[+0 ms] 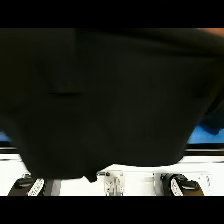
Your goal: Fold the shirts.
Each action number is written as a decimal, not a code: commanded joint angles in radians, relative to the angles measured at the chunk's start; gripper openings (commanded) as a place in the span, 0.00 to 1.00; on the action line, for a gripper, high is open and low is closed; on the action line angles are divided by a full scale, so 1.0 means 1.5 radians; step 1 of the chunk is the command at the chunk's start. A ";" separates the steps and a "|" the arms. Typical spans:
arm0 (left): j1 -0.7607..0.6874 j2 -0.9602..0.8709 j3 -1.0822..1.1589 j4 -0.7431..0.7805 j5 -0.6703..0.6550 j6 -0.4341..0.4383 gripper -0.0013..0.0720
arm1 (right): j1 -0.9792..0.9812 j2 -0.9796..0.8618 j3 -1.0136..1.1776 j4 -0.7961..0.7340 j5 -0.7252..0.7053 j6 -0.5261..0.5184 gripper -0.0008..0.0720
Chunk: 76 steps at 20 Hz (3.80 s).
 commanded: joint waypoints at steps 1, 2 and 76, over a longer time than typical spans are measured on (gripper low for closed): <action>0.001 -0.034 -0.078 0.083 -0.095 -0.020 0.07 | -0.001 -0.133 0.001 0.012 0.078 0.058 0.11; 0.001 -0.045 -0.122 0.095 -0.092 -0.021 0.07 | 0.000 -0.181 0.001 0.026 0.076 0.062 0.11; 0.075 -0.370 -0.329 -0.236 -0.052 0.147 0.07 | -0.107 -0.457 -0.251 0.241 0.025 -0.034 0.11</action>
